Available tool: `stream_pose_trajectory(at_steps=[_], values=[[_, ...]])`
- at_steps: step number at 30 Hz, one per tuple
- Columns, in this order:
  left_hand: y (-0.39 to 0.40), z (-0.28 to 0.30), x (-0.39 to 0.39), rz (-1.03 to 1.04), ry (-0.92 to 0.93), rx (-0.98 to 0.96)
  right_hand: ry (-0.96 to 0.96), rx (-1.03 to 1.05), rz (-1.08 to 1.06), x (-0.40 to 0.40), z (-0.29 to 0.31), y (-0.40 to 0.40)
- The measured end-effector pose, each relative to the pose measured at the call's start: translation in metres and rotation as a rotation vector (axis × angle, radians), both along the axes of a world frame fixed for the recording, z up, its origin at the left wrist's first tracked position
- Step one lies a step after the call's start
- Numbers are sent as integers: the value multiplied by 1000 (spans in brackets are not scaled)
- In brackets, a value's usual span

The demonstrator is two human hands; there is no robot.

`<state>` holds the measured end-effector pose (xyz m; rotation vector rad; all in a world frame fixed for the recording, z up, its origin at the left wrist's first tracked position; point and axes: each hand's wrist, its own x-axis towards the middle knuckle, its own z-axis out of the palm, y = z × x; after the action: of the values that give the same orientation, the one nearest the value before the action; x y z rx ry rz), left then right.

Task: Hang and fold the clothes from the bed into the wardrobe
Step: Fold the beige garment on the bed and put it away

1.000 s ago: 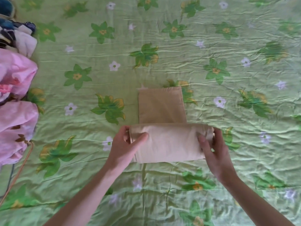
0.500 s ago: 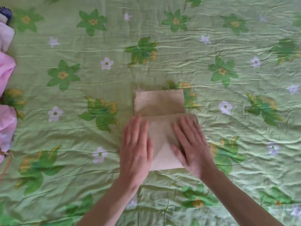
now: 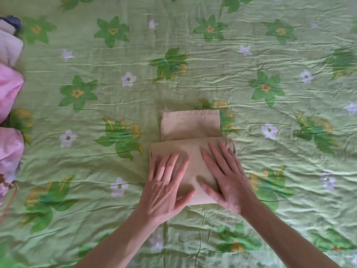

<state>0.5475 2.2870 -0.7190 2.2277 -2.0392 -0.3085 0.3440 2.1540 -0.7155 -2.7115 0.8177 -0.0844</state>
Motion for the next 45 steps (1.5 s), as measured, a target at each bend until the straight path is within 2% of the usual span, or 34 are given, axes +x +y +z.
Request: stream_pose_trajectory(at_steps=[5, 9, 13, 18, 23, 26, 28, 30, 33, 35, 37, 39, 43, 45], values=[[25, 7, 7, -118, -131, 102, 105, -75, 130, -27, 0, 11], [17, 16, -17, 20, -84, 211, 188, -111, 159, -27, 10, 10], [12, 34, -36, 131, 2, 172, 194, -19, 107, -27, 21, 14], [17, 78, -28, 74, 6, 260, 129, 79, 124, -36, 45, 12], [17, 132, 9, -13, 312, 450, 50, 235, 114, -48, 92, 14], [10, 132, 34, 108, 705, 530, 37, 513, 26, -42, 116, 1], [4, 126, 45, 261, 939, 497, -66, 652, -121, -37, 118, -8], [2, 117, 51, 479, 1122, 335, -234, 548, -266, -28, 108, -12], [0, 102, 41, 734, 1170, 12, -450, 192, -467, -8, 90, -6], [-2, 86, 30, 838, 1227, -33, -460, 45, -497, 8, 76, 0], [-5, 63, 21, 867, 1197, -16, -267, 10, -436, 23, 58, 6], [-11, 41, 20, 883, 1112, -67, -114, 60, -400, 30, 35, 11], [-27, 8, 23, 938, 965, -105, -60, 121, -422, 36, 2, 3], [-33, 4, 21, 934, 817, -106, -53, 123, -424, 36, -10, -2]])
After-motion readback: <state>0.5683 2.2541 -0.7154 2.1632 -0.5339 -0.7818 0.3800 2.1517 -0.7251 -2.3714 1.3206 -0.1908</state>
